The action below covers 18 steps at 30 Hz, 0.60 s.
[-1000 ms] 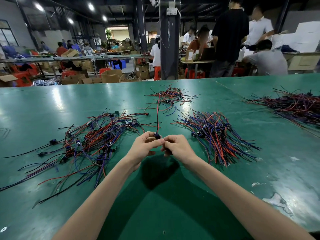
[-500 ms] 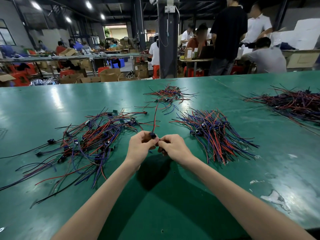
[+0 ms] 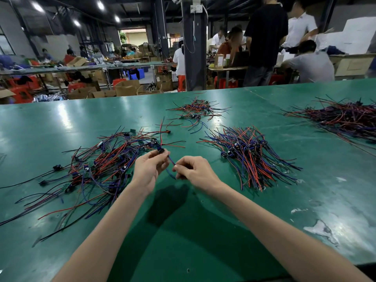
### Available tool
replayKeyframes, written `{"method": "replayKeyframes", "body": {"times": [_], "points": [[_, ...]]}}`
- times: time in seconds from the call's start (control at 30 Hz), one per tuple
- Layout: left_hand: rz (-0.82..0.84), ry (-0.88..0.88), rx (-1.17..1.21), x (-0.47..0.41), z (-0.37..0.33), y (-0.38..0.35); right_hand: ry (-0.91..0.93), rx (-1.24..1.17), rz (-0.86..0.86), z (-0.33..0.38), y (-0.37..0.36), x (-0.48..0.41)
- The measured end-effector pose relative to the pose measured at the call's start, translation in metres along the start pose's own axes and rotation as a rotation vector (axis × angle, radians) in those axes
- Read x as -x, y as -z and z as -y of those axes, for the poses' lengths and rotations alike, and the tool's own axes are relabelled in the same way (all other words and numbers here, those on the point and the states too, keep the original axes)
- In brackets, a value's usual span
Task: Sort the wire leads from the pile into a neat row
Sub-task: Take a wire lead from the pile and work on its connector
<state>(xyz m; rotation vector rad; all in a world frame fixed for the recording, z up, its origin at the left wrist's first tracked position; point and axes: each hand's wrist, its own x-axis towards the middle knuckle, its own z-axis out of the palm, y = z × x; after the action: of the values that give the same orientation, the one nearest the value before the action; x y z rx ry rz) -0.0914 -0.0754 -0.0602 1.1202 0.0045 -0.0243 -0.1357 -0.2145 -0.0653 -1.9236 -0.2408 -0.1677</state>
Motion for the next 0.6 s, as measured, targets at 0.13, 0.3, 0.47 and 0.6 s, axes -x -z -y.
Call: {"method": "replayKeyframes", "body": {"times": [0.13,0.3,0.47,0.6], "points": [[-0.010,0.052,0.099,-0.004,-0.005,0.002,0.024,-0.124,0.039,0.001,0.003,0.002],[-0.096,0.088,0.195,-0.014,-0.017,0.016,0.038,-0.116,0.108,0.003,0.000,0.005],[-0.176,0.056,0.242,-0.016,-0.024,0.025,0.023,-0.086,0.142,0.006,-0.001,0.006],[-0.199,0.054,0.219,-0.015,-0.025,0.025,0.025,-0.013,0.149,0.008,0.000,0.007]]}}
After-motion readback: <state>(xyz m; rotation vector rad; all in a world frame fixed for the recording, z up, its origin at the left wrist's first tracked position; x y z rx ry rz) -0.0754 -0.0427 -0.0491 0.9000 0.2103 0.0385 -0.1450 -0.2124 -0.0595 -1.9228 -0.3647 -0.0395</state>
